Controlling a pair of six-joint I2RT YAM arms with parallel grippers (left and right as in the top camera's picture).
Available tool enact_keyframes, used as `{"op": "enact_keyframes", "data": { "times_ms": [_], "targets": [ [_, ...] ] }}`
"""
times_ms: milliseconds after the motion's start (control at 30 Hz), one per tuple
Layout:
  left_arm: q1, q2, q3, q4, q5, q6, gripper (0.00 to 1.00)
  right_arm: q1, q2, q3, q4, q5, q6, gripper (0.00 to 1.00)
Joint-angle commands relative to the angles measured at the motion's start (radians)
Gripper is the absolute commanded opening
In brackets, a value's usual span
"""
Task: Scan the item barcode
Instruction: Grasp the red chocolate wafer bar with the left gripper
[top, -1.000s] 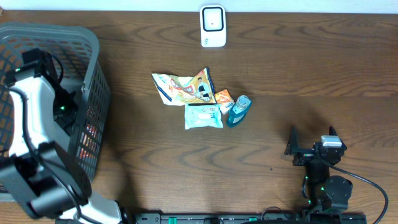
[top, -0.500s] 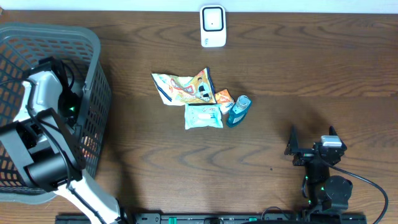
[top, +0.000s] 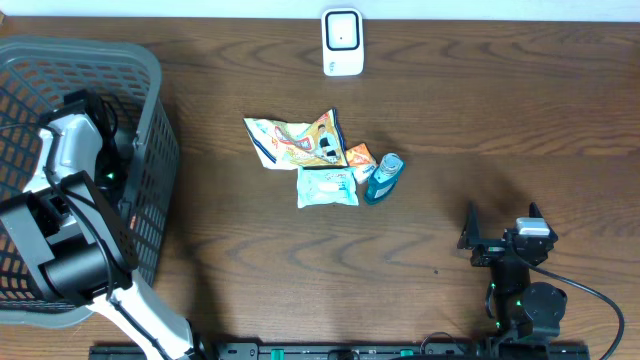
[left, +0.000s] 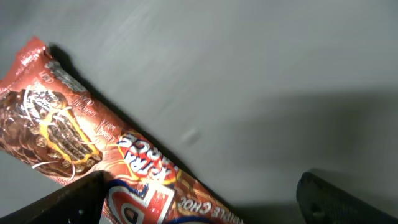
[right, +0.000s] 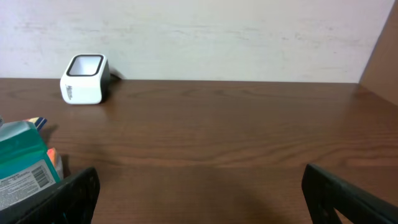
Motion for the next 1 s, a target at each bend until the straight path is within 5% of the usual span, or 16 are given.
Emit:
{"op": "enact_keyframes", "data": {
  "times_ms": [0,200,567,967],
  "targets": [
    [0.004,0.02,-0.014,0.051,-0.215,0.228,0.98,0.005,-0.002,-0.001,-0.004,0.001,0.014,0.99],
    [0.003,0.018,-0.013,0.159,-0.216,0.578,0.93,0.005,-0.002,-0.001,-0.004,0.001,0.014,0.99],
    [0.004,-0.098,0.004,0.156,-0.117,0.664,0.98,0.005,-0.002,-0.001,-0.004,0.001,0.014,0.99],
    [0.025,-0.133,-0.021,0.038,0.08,0.114,0.98,0.005,-0.002,-0.001,-0.004,0.001,0.014,0.99]
  ]
}}
